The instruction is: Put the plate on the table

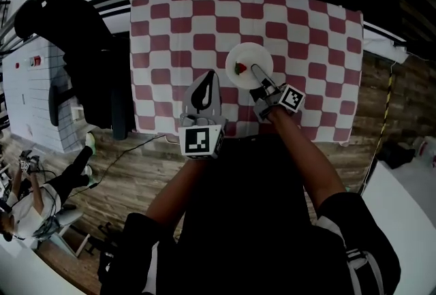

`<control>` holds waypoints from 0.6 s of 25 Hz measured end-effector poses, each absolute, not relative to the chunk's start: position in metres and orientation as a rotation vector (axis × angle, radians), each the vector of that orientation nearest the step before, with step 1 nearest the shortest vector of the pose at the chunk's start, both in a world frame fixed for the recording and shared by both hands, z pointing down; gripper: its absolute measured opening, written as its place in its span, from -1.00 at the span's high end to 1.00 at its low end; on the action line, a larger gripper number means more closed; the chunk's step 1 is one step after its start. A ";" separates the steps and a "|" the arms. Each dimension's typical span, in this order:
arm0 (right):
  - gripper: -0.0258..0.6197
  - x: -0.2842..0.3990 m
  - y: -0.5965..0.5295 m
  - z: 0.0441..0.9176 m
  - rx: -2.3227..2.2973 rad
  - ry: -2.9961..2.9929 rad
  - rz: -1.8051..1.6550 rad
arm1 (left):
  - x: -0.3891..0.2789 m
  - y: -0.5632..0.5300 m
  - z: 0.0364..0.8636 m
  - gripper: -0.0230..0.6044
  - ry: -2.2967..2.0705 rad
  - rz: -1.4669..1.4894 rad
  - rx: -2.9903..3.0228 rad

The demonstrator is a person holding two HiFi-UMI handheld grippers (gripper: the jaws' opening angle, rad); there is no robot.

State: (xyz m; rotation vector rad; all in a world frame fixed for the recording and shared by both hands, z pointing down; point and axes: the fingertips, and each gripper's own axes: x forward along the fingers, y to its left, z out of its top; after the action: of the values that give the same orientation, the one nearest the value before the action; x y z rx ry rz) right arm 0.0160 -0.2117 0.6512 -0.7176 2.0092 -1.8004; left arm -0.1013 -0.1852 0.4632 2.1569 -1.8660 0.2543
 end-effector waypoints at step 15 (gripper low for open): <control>0.90 -0.030 -0.218 0.691 -0.656 2.077 -1.881 | -0.133 -0.174 0.483 0.90 -1.931 0.323 2.015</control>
State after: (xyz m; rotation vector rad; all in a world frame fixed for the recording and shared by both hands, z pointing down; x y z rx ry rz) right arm -0.0297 -0.2177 0.6907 -0.6559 2.0771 -1.8806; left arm -0.1327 -0.1735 0.4832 2.0148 -1.9307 0.3233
